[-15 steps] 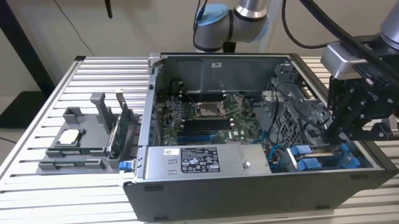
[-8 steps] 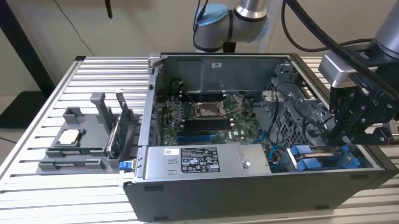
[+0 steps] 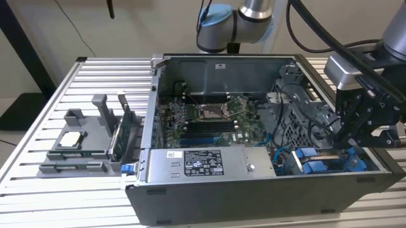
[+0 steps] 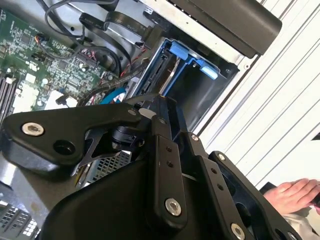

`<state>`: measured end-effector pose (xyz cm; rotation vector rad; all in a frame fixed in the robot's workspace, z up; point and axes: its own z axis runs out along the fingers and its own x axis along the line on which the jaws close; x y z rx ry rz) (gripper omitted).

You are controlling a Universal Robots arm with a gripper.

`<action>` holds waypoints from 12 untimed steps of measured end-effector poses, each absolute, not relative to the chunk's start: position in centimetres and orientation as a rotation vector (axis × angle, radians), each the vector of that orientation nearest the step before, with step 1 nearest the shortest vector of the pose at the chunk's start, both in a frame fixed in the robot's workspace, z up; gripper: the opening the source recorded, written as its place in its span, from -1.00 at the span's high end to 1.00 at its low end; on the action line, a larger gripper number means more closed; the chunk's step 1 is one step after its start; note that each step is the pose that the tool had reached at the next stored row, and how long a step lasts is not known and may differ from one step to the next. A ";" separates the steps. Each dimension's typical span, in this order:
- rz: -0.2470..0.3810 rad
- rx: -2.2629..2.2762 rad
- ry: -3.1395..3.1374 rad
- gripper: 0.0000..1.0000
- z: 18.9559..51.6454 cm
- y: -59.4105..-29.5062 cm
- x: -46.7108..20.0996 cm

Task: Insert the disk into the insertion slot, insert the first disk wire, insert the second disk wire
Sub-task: 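Insert the first disk wire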

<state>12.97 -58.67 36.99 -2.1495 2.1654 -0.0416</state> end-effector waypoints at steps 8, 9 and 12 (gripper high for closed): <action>-0.042 -2.149 2.165 0.62 36.7 -58.7 13.0; -0.043 -2.149 2.165 0.62 36.6 -58.7 13.0; -0.043 -2.149 2.164 0.62 36.2 -58.6 13.0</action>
